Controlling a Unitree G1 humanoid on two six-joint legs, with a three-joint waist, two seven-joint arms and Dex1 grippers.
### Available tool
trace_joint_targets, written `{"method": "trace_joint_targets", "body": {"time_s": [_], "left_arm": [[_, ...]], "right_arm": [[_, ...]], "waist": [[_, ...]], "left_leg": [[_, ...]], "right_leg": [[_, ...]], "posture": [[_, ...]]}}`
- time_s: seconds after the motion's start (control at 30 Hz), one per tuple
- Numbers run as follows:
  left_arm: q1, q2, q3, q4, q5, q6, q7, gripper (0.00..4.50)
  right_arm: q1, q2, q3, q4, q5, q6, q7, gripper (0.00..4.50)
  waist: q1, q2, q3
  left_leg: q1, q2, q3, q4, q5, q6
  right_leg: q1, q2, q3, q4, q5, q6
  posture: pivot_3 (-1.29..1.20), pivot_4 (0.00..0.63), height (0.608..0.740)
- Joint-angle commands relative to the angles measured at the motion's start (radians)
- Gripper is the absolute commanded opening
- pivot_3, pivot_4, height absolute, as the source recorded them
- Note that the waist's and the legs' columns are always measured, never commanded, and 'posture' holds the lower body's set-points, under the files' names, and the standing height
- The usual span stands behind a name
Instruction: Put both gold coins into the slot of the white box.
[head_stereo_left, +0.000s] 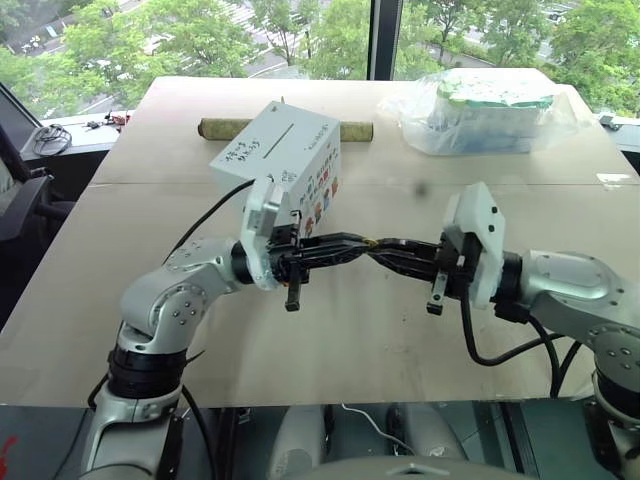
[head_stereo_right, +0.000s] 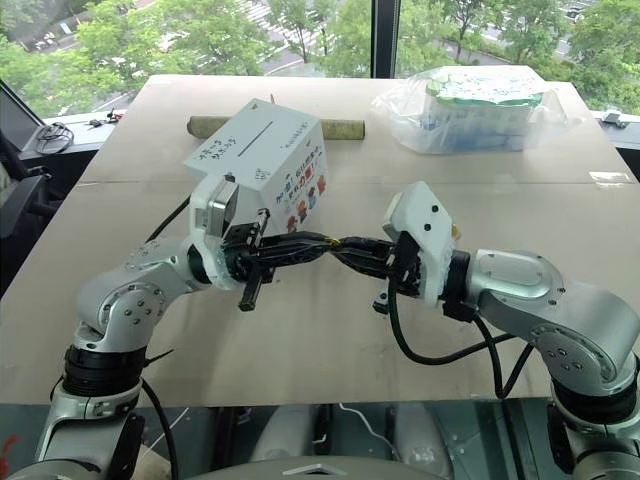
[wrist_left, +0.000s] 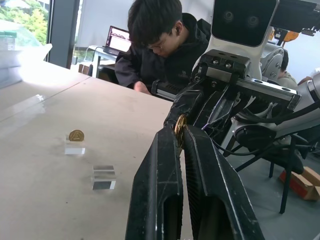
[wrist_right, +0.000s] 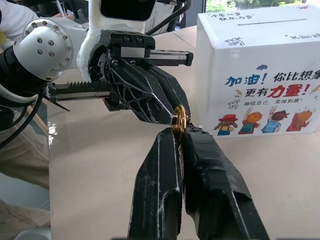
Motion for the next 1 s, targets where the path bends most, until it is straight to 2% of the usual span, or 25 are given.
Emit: {"method": "trace_joint_targets", "body": {"time_s": [0.03, 0.07, 0.1, 0.13, 0.27, 0.37, 0.5, 0.6, 0.7, 0.83, 0.9, 1.0], "left_arm": [[-0.029, -0.012, -0.029, -0.021, -0.006, 0.010, -0.003, 0.06], [-0.035, -0.016, -0.020, -0.017, -0.017, 0.019, 0.008, 0.06], [-0.043, -0.021, -0.007, -0.011, -0.032, 0.032, 0.022, 0.00], [-0.051, -0.026, 0.007, -0.004, -0.046, 0.045, 0.038, 0.00], [-0.073, -0.028, 0.060, 0.018, -0.084, 0.084, 0.090, 0.00], [-0.087, -0.025, 0.115, 0.024, -0.129, 0.118, 0.159, 0.00], [-0.135, -0.024, 0.227, 0.029, -0.188, 0.155, 0.339, 0.00], [-0.201, -0.024, 0.293, 0.017, -0.168, 0.145, 0.516, 0.00], [-0.309, 0.035, 0.287, 0.015, -0.004, 0.141, 0.711, 0.00], [-0.431, 0.102, 0.133, 0.020, 0.217, 0.215, 0.868, 0.00], [-0.485, 0.140, 0.032, 0.033, 0.300, 0.304, 0.900, 0.00], [-0.523, 0.150, -0.053, 0.029, 0.368, 0.370, 0.911, 0.00]], "right_arm": [[-0.033, -0.001, -0.006, -0.023, 0.048, -0.019, -0.005, 0.00], [-0.033, -0.001, -0.012, -0.017, 0.042, -0.027, -0.009, 0.00], [-0.026, -0.003, -0.022, -0.014, 0.055, -0.036, -0.001, 0.71], [-0.019, -0.013, -0.028, -0.016, 0.063, -0.040, 0.010, 1.03], [0.015, -0.055, -0.053, -0.018, 0.051, -0.060, 0.017, 3.10], [0.041, -0.097, -0.077, -0.015, 0.019, -0.086, 0.015, 4.48], [0.066, -0.176, -0.127, -0.014, -0.045, -0.144, 0.043, 4.48], [0.074, -0.226, -0.186, -0.017, -0.046, -0.182, 0.076, 4.48], [0.090, -0.294, -0.261, -0.039, -0.101, -0.260, 0.131, 4.48], [0.078, -0.322, -0.340, 0.028, -0.033, -0.279, 0.179, 4.48], [0.058, -0.353, -0.351, 0.050, -0.043, -0.296, 0.206, 4.48], [0.032, -0.383, -0.346, 0.077, -0.063, -0.314, 0.221, 4.48]], "waist": [[0.000, 0.000, 0.000], [0.000, 0.000, 0.000], [0.000, 0.000, 0.000], [0.000, 0.000, 0.000], [0.000, 0.000, 0.000], [0.000, 0.000, 0.000], [0.001, 0.000, 0.000], [0.002, -0.001, 0.000], [0.005, -0.002, 0.001], [0.006, -0.003, 0.002], [0.008, -0.003, 0.002], [0.007, -0.004, 0.002]], "left_leg": [[0.000, 0.000, 0.000, 0.000, 0.000, 0.000], [0.000, 0.000, 0.000, 0.000, 0.000, 0.000], [0.000, 0.000, 0.000, 0.000, 0.000, 0.000], [0.000, 0.000, 0.000, 0.000, 0.000, 0.000], [-0.001, 0.000, -0.001, 0.000, 0.000, 0.000], [-0.004, 0.000, -0.002, 0.001, 0.000, 0.000], [-0.009, 0.000, -0.002, 0.002, 0.000, 0.000], [-0.009, 0.000, -0.002, 0.002, 0.000, 0.000], [-0.009, -0.001, -0.002, 0.002, 0.000, 0.000], [-0.009, -0.001, -0.001, 0.002, 0.002, -0.004], [-0.009, -0.001, -0.001, 0.002, 0.003, -0.004], [-0.009, -0.001, 0.000, 0.002, 0.003, -0.004]], "right_leg": [[0.000, 0.000, 0.000, 0.000, 0.000, 0.000], [0.000, 0.000, 0.000, 0.000, 0.000, 0.000], [0.000, 0.000, 0.000, 0.000, 0.000, 0.000], [0.000, 0.000, 0.000, 0.000, 0.000, 0.000], [-0.001, 0.001, -0.001, 0.000, 0.000, 0.000], [-0.003, 0.001, -0.002, 0.000, 0.000, 0.000], [-0.008, 0.001, -0.001, 0.001, 0.000, 0.000], [-0.009, 0.001, -0.001, 0.002, 0.000, 0.001], [-0.008, 0.002, -0.001, 0.002, 0.000, 0.001], [-0.008, 0.004, -0.001, 0.001, 0.001, 0.001], [-0.008, 0.003, 0.000, 0.001, 0.001, 0.001], [-0.009, 0.004, 0.001, 0.002, 0.001, 0.001]], "posture": [[0.00, 0.150, 0.740], [0.00, 0.150, 0.740], [0.00, 0.150, 0.740], [0.00, 0.150, 0.740], [0.00, 0.150, 0.740], [0.00, 0.150, 0.740], [0.00, 0.150, 0.740], [0.00, 0.150, 0.740], [0.00, 0.150, 0.740], [0.00, 0.150, 0.740], [0.00, 0.150, 0.740], [0.00, 0.150, 0.740]]}}
